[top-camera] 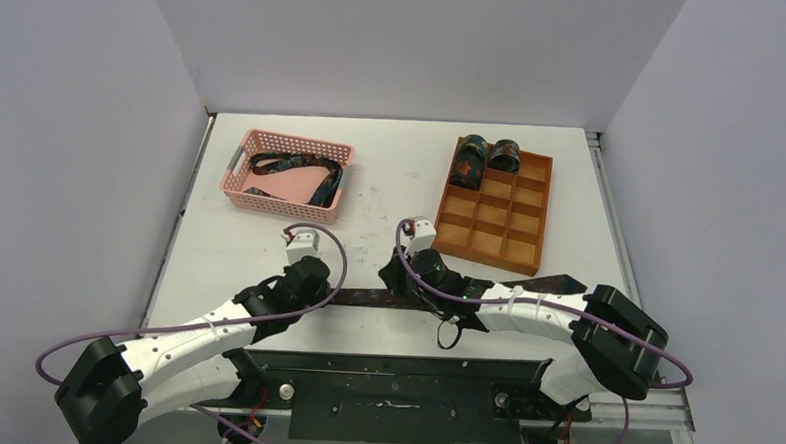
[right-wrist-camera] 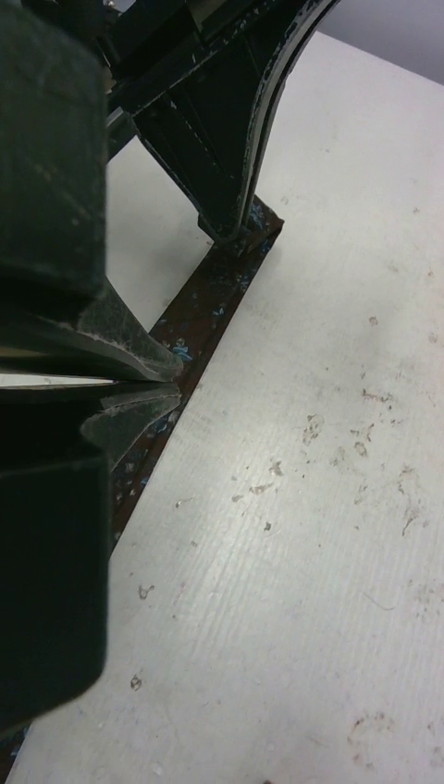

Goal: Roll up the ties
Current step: Roll the tie at the center of the board.

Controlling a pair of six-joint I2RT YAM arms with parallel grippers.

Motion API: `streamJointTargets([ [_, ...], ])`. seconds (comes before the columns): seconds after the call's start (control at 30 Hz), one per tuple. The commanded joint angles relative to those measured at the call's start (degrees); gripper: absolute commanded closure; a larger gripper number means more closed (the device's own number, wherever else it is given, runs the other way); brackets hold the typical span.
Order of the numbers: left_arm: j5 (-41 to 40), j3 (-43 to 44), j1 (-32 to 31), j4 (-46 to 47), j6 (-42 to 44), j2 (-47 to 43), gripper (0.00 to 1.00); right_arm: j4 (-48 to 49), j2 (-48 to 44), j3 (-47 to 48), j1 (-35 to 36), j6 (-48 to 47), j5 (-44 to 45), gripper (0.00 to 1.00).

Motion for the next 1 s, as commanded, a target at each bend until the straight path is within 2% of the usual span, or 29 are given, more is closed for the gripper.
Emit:
streamJointTargets([
  [0.0,-3.00,2.44,-1.82,1.93,0.25,0.62,1.00,-0.75,-2.01,-0.94,-0.34,-1.39,2.98,0.95],
  [0.6,-3.76,3.00,-3.83,6.41,1.52,10.74,0.99,-1.35,-1.19,-0.69,-0.27,-1.03,2.94,0.95],
  [0.73,-3.64,2.62,-4.09,6.57,1.21,10.57,0.85,-1.36,-0.85,-0.47,-0.30,-1.12,2.93,0.95],
  [0.83,-3.30,2.32,-4.10,6.44,0.73,9.86,0.69,-1.44,-0.53,-0.05,-0.29,-1.09,2.86,0.95],
  [0.97,-2.40,2.30,-4.12,5.57,0.20,7.56,0.62,-1.70,-0.31,0.54,-0.33,-1.17,2.58,0.95],
])
